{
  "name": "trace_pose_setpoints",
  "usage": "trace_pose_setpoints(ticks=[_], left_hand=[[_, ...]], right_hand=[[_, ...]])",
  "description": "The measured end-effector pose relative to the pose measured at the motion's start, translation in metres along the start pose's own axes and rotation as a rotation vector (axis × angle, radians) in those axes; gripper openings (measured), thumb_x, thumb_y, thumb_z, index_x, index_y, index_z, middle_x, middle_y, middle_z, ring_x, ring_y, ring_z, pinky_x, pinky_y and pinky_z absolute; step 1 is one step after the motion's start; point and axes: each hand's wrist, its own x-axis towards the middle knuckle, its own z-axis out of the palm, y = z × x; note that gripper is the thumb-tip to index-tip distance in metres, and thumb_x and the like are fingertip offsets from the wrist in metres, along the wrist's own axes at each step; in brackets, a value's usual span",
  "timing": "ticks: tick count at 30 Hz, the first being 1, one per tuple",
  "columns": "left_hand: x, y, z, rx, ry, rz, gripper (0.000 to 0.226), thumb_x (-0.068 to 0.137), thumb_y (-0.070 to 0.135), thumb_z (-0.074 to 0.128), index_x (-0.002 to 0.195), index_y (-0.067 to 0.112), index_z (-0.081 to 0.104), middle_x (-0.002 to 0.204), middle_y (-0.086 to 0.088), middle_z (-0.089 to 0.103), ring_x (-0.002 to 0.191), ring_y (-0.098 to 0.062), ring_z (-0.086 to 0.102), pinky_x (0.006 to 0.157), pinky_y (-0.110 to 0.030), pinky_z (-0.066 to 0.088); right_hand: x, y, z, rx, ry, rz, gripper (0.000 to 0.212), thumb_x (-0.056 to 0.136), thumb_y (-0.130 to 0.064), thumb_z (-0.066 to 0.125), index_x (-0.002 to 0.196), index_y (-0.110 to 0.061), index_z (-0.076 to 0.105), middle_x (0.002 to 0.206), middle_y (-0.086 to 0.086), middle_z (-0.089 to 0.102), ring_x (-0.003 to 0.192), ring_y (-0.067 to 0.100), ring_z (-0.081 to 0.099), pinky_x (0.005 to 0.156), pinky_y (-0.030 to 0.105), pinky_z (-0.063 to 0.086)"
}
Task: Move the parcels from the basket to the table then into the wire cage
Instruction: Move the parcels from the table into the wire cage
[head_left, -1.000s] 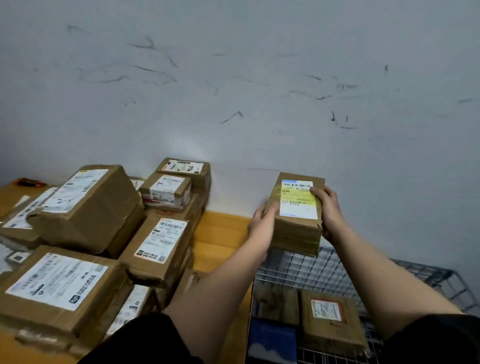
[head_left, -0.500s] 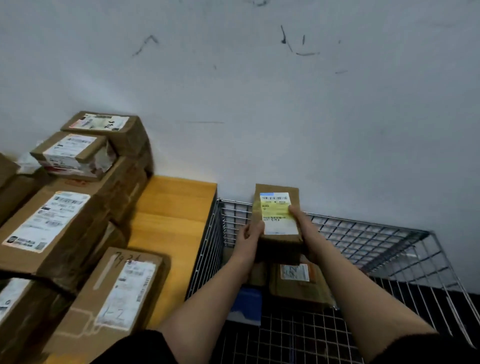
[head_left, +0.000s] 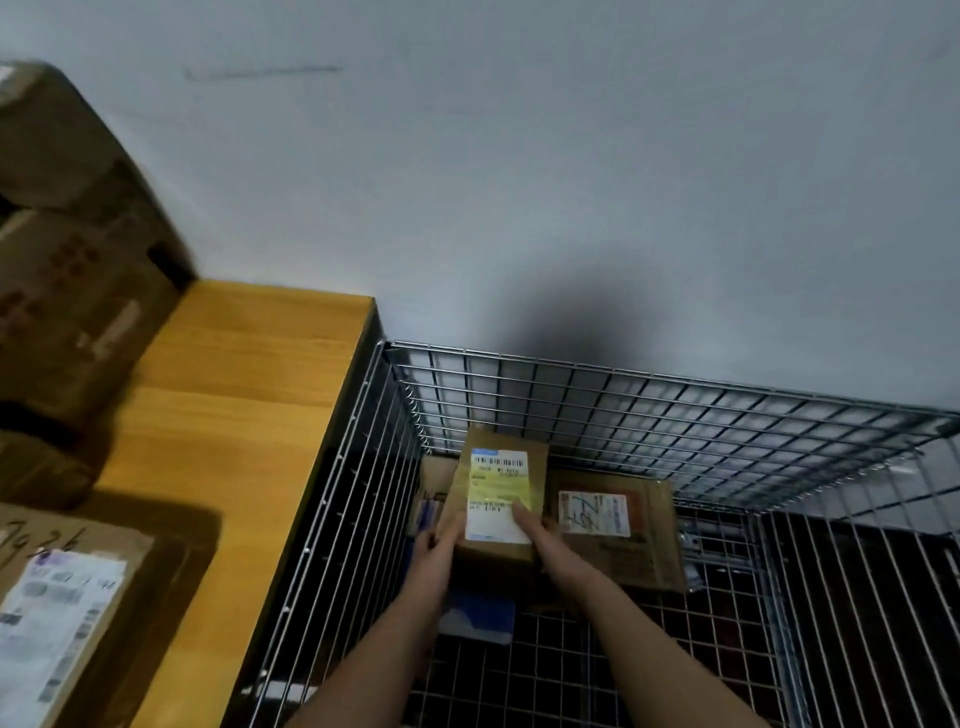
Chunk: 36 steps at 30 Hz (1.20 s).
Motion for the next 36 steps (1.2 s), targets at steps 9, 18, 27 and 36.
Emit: trace_pose_setpoints(ticks=[9, 18, 27, 36], left_hand=[[0.134, -0.041, -0.022, -0.058, -0.012, -0.076, 0.065, 0.078, 0.055, 0.068, 0.130, 0.019, 0.054, 0.114, -0.015, 0.066, 0.099, -0.034, 0.065, 0.070, -0.042, 0.057], [0.221, -0.057, -0.030, -0.196, 0.114, -0.090, 0.051, 0.095, 0.030, 0.056, 0.140, 0.011, 0.042, 0.125, -0.017, 0.059, 0.093, -0.022, 0.063, 0.059, -0.026, 0.050], [0.249, -0.064, -0.037, -0.079, 0.253, -0.071, 0.030, 0.099, 0.026, 0.049, 0.120, 0.005, 0.055, 0.097, -0.012, 0.062, 0.084, -0.025, 0.059, 0.064, -0.030, 0.046], [0.254, -0.062, -0.037, -0.080, 0.351, -0.080, 0.036, 0.097, 0.028, 0.052, 0.126, 0.006, 0.053, 0.113, -0.017, 0.062, 0.099, -0.033, 0.060, 0.089, -0.043, 0.050]], right_hand=[[0.136, 0.049, 0.021, 0.162, 0.019, -0.060, 0.079, 0.093, -0.041, 0.057, 0.152, -0.020, 0.009, 0.141, 0.016, 0.043, 0.109, 0.029, 0.053, 0.068, 0.031, 0.052], [0.232, 0.065, 0.038, 0.065, 0.049, -0.185, 0.119, 0.062, -0.078, 0.067, 0.154, -0.031, 0.008, 0.154, 0.004, 0.031, 0.134, 0.026, 0.042, 0.111, 0.047, 0.038], [0.249, 0.066, 0.057, 0.052, 0.050, -0.192, 0.078, 0.095, -0.049, 0.050, 0.154, -0.026, 0.004, 0.155, 0.002, 0.029, 0.138, 0.020, 0.036, 0.116, 0.038, 0.030], [0.259, 0.069, 0.072, -0.029, 0.078, -0.221, 0.073, 0.100, -0.032, 0.047, 0.155, -0.019, 0.000, 0.159, 0.002, 0.017, 0.142, 0.022, 0.028, 0.118, 0.037, 0.025]])
